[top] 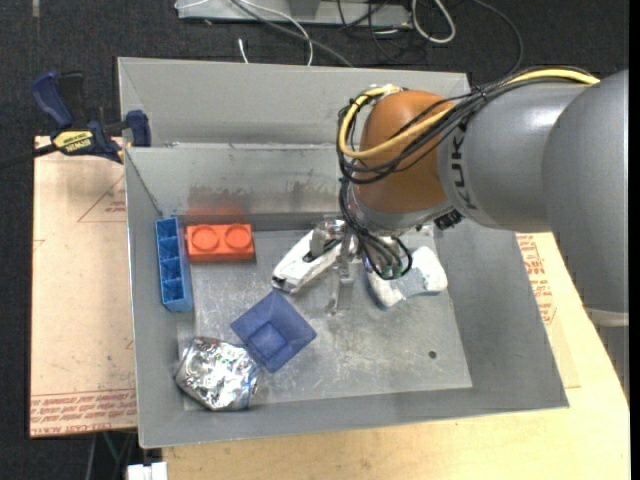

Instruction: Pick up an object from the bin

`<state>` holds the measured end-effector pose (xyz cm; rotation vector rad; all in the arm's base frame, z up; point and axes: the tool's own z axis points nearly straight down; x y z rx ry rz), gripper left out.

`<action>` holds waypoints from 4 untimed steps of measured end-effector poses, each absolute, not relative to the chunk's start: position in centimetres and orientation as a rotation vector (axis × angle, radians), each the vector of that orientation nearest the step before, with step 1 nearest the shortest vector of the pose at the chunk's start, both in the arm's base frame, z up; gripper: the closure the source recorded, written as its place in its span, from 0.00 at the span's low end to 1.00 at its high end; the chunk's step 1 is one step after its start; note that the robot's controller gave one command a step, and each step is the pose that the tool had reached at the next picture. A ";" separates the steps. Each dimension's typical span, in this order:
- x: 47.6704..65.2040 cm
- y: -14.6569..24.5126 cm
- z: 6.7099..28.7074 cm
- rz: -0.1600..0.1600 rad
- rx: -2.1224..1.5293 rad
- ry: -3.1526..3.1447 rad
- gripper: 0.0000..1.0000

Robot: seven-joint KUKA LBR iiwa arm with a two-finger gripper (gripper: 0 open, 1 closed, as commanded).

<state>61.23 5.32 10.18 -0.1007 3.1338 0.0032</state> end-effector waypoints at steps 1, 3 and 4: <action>63.2 4.1 7.5 0.010 -0.205 3.105 0.00; 63.5 4.2 7.8 0.015 -0.207 3.096 0.00; 65.1 6.0 7.8 -0.004 -0.951 2.953 1.00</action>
Offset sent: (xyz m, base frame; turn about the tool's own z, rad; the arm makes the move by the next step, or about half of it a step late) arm 0.0394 -0.0039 -0.0318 -0.2018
